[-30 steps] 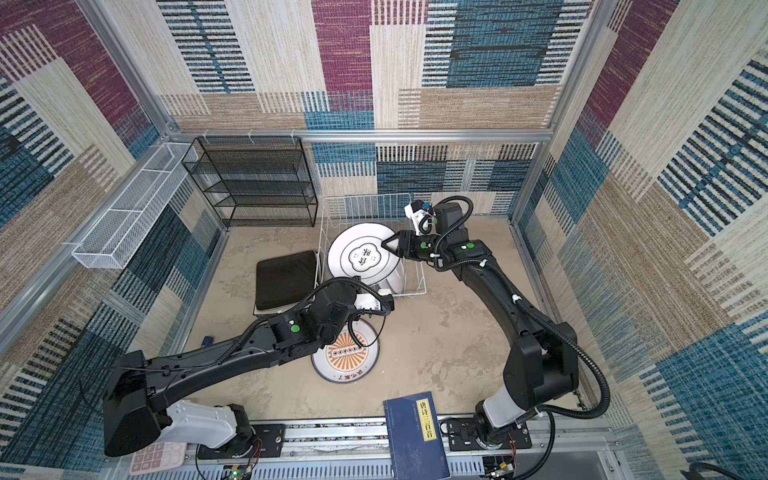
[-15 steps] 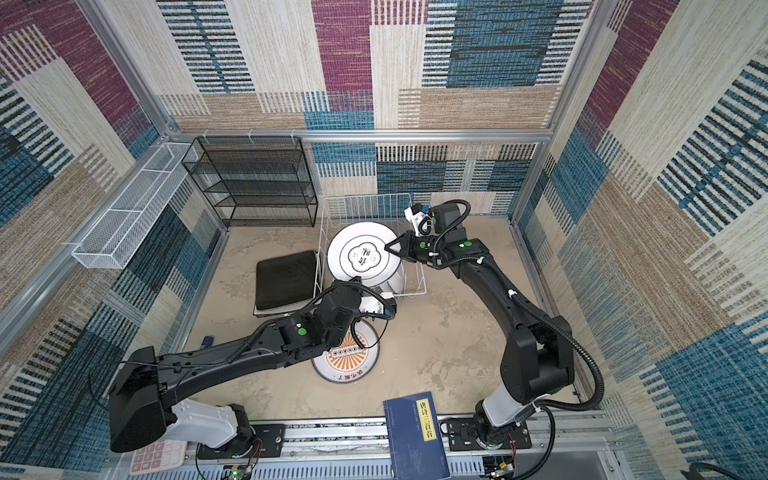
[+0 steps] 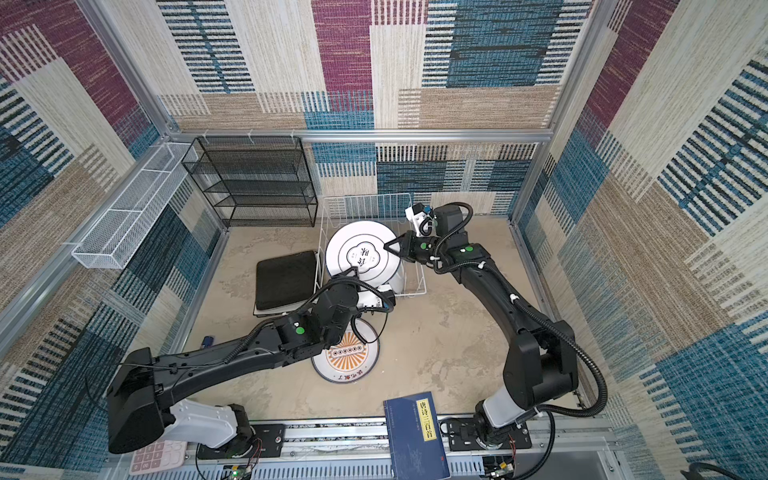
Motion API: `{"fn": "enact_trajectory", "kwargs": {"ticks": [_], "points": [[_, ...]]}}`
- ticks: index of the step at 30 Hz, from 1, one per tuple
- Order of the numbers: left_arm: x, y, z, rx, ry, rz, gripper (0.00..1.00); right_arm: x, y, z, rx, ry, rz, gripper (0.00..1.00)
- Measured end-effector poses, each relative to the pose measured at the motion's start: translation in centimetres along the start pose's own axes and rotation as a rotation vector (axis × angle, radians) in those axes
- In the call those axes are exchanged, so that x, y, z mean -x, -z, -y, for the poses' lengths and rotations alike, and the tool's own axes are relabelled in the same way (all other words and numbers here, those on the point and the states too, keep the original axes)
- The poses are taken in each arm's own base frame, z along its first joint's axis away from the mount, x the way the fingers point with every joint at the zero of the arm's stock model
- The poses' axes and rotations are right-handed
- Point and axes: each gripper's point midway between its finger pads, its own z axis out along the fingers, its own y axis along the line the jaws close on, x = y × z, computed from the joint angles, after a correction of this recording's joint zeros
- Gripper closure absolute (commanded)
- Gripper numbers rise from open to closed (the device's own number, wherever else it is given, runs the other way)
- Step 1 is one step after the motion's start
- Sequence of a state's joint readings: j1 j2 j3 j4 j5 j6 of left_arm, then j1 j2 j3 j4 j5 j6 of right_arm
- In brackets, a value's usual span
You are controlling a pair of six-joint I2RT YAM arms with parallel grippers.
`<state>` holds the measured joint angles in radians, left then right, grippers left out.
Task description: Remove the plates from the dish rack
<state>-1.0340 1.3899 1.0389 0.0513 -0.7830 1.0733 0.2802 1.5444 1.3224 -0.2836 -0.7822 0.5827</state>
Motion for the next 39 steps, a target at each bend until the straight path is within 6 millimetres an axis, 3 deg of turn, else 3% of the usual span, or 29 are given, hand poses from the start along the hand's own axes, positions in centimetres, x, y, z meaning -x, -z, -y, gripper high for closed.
{"fn": "enact_trajectory", "kwargs": {"ticks": [9,19,23,28,33,39], "points": [[0.4,1.4,-1.4,-0.035,0.197,0.037,0.2,1.9,2.4,0.1,0.017,-0.014,0.127,1.0],[3.0,5.8,-8.8,-0.06,0.623,0.275,0.15,2.9,5.3,0.5,0.002,-0.017,0.271,1.0],[2.1,5.7,-11.4,-0.083,0.843,0.296,0.15,3.1,5.5,0.6,0.004,-0.017,0.286,1.0],[0.0,4.2,-13.5,-0.156,1.223,0.288,0.15,2.8,5.5,0.5,0.015,-0.014,0.275,1.0],[-2.1,1.8,-13.1,-0.261,1.525,0.239,0.15,2.3,5.7,0.4,0.02,0.003,0.267,1.0],[-5.1,-0.9,-9.1,-0.419,1.789,0.121,0.16,2.1,5.5,0.2,0.036,0.022,0.246,1.0]]}}
